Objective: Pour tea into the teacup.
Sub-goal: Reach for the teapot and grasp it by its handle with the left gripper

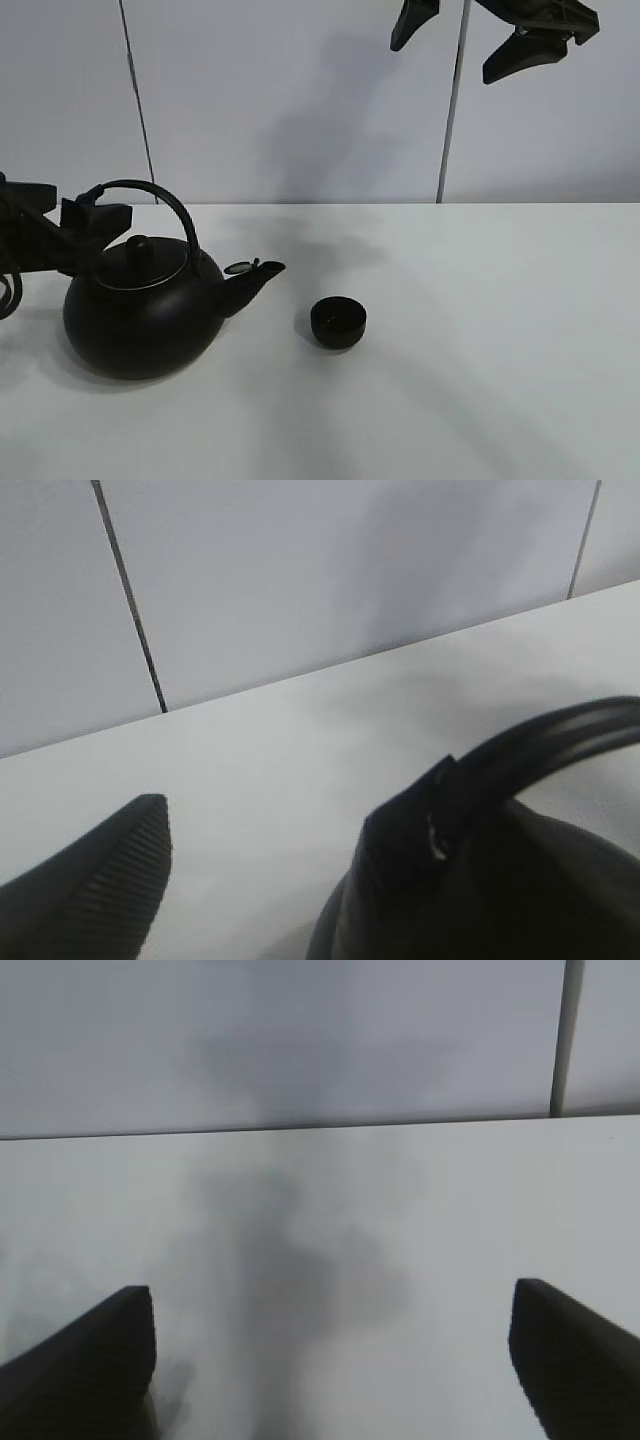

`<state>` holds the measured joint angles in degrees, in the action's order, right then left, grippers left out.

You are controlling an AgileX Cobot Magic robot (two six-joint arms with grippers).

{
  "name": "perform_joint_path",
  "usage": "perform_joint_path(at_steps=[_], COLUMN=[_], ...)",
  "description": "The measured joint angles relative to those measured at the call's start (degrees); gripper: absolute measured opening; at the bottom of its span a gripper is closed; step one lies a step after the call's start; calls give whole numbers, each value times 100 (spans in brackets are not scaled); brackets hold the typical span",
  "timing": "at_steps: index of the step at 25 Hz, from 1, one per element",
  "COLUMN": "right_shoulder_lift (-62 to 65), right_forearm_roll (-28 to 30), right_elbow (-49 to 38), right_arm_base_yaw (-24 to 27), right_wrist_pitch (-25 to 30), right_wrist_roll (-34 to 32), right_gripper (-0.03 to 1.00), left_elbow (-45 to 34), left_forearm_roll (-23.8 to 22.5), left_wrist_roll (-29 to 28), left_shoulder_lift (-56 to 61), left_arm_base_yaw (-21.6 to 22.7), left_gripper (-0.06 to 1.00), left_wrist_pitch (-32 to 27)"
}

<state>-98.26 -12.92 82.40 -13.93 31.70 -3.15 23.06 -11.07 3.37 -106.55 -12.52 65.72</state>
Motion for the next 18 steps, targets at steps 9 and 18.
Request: perform_joint_path(at_steps=[9, 18], right_shoulder_lift=[0, 0], right_forearm_roll=[0, 0], right_elbow=[0, 0], right_arm_base_yaw=[0, 0], right_wrist_pitch=[0, 0], right_wrist_roll=[0, 0], right_gripper=[66, 66], left_elbow=[146, 176], left_forearm_roll=[24, -221], left_wrist_roll=[0, 84], left_shoulder_lift=[-324, -337], left_arm_base_yaw=[0, 0], left_gripper=[56, 11], left_wrist_pitch=[22, -6])
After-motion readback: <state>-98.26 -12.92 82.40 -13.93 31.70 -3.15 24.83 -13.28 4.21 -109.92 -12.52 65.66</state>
